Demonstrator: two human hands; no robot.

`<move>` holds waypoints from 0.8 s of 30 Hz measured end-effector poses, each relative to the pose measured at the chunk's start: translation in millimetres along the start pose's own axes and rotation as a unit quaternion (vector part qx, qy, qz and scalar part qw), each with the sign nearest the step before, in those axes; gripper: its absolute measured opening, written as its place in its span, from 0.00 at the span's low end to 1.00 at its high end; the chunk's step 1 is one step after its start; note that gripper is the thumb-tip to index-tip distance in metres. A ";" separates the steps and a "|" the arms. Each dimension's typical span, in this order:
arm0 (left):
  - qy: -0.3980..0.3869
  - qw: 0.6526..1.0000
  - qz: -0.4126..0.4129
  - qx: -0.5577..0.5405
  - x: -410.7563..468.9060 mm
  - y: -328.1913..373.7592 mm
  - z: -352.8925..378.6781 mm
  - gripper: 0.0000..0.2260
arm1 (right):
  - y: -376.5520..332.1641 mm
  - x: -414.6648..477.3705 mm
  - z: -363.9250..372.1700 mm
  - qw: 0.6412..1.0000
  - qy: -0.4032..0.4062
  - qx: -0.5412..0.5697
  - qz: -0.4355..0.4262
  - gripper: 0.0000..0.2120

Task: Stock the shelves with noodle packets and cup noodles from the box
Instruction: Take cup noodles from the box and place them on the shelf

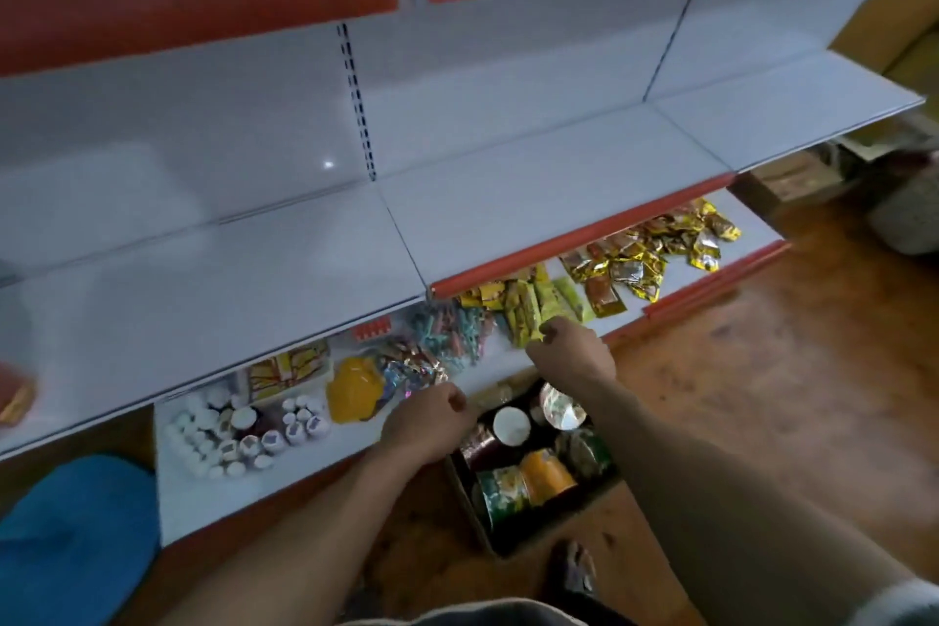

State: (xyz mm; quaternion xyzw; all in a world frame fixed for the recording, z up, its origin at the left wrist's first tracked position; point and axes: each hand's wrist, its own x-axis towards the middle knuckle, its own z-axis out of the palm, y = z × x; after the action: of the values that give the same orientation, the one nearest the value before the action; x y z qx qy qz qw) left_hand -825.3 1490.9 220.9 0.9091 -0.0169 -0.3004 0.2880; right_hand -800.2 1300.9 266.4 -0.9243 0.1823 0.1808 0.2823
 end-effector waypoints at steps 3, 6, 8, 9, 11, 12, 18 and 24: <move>-0.058 0.997 -0.041 0.013 14.7 36.3 54.3 0.13 | 68.5 23.1 -17.6 0.999 -0.027 -0.010 0.017 0.16; -0.082 0.993 -0.078 0.031 29.9 62.8 93.2 0.10 | 117.6 45.8 -24.7 0.998 -0.050 -0.016 0.042 0.12; -0.095 0.990 -0.099 0.031 39.5 72.5 113.7 0.09 | 141.5 60.3 -20.4 0.996 -0.071 -0.015 0.060 0.16; -0.102 0.988 -0.110 0.028 45.1 75.0 124.0 0.09 | 151.2 67.1 -16.2 0.994 -0.081 -0.013 0.069 0.18; -0.116 0.985 -0.125 0.019 62.0 77.6 144.2 0.10 | 169.1 83.4 -4.6 0.992 -0.093 -0.005 0.088 0.19; -0.124 0.983 -0.132 0.024 71.8 77.7 153.2 0.10 | 176.6 91.4 2.0 0.991 -0.096 -0.001 0.096 0.20; -0.185 0.970 -0.149 0.040 154.8 53.6 209.6 0.13 | 222.5 153.1 64.7 0.984 -0.117 0.006 0.135 0.20; -0.192 0.962 -0.196 -0.003 260.7 -7.9 288.2 0.09 | 288.8 212.3 161.8 0.977 -0.136 0.034 0.158 0.15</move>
State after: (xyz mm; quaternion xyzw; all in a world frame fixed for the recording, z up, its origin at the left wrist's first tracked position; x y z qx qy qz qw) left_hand -773.2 1296.3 -111.5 0.8192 0.1075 -0.5195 0.2177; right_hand -780.1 1122.5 -83.5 -0.8403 0.2923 0.3412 0.3034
